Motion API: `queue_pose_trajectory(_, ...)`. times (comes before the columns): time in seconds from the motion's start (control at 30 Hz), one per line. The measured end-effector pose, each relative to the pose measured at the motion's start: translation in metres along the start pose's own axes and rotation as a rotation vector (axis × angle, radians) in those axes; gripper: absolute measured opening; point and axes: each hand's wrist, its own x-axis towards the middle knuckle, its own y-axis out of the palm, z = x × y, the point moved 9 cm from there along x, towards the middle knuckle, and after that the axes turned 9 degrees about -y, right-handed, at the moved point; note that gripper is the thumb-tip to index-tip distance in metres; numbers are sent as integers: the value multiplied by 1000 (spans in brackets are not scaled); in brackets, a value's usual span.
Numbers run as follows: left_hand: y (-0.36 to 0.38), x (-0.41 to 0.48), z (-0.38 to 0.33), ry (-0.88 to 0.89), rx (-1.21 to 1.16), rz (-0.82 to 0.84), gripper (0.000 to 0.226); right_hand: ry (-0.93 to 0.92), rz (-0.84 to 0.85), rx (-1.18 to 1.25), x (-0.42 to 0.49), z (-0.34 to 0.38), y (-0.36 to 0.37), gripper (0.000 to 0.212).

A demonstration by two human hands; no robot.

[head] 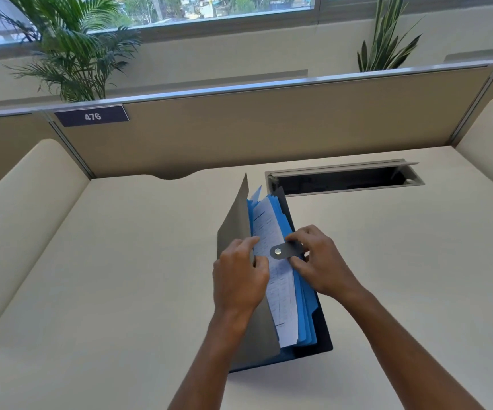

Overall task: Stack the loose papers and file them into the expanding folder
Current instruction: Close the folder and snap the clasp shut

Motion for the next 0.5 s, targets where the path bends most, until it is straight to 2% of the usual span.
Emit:
queue_pose_trajectory(0.1, 13, -5, -5, 12, 31, 12, 35, 20, -84, 11, -5, -9, 0, 21)
queue_pose_trajectory(0.27, 36, -13, -12, 45, 80, 27, 35, 159, -229, 225, -19, -34, 2, 9)
queue_pose_trajectory(0.37, 57, -23, -11, 79, 114, 43, 37, 286, -285, 293, -31, -56, 6, 15)
queue_pose_trajectory(0.5, 84, -40, -3, 104, 151, 73, 51, 433, -245, 339, -41, -85, 17, 21)
